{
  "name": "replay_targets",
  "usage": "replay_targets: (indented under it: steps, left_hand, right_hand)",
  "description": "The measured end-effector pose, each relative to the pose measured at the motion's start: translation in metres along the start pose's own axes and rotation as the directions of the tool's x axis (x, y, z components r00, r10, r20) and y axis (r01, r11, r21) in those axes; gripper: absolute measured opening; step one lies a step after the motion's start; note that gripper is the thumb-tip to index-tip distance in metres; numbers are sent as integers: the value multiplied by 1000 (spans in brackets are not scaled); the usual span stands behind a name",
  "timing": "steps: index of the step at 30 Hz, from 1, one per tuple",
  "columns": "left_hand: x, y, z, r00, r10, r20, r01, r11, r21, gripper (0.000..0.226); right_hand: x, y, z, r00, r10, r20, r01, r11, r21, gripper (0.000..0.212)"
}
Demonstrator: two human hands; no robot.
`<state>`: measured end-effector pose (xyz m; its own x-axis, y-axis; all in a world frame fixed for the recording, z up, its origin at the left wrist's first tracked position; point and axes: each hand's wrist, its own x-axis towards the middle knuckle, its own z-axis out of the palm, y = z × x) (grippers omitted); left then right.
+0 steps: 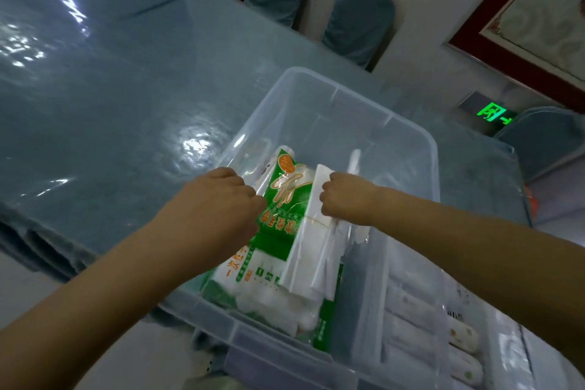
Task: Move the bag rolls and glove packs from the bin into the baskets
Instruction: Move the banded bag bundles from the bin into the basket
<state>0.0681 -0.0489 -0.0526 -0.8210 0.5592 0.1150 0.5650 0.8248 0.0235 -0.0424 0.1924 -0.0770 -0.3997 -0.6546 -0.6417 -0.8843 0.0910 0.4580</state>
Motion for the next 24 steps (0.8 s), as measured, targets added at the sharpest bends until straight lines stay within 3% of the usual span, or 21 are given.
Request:
replay_targets:
  steps: [2, 3, 5, 7, 10, 16, 21, 24]
  left_hand:
    - [0, 0, 1, 1000, -7, -20, 7, 1000, -14, 22]
    - [1, 0, 0, 1000, -11, -29, 10, 1000, -21, 20]
    - [0, 0, 1, 1000, -14, -21, 14, 999, -37, 19]
    - [-1, -1, 2, 1000, -14, -13, 14, 999, -42, 18]
    - [0, 1, 1, 1000, 0, -5, 0, 1000, -19, 14]
    - [1, 3, -1, 1000, -6, 26, 4, 998, 67, 19]
    - [1, 7, -1, 1000, -5, 25, 2, 993, 116, 21]
    - [0, 9, -6, 999, -16, 37, 12, 997, 82, 27]
  right_hand:
    - [9, 1, 6, 993, 21, -120, -24, 999, -23, 19]
    - [15, -2, 10, 990, 27, -137, -24, 999, 29, 27]
    - [28, -10, 20, 1000, -5, -16, 8, 979, 203, 53]
    - [35, -14, 22, 999, -24, 37, 15, 971, 238, 62]
    - [33, -14, 22, 1000, -10, 15, 7, 979, 204, 56]
    - [16, -8, 20, 985, -15, 172, 6, 999, 52, 40]
    - [-1, -6, 9, 976, 22, 215, -72, 972, 226, 40]
    - [-19, -1, -1, 980, 146, 132, -185, 911, 368, 35]
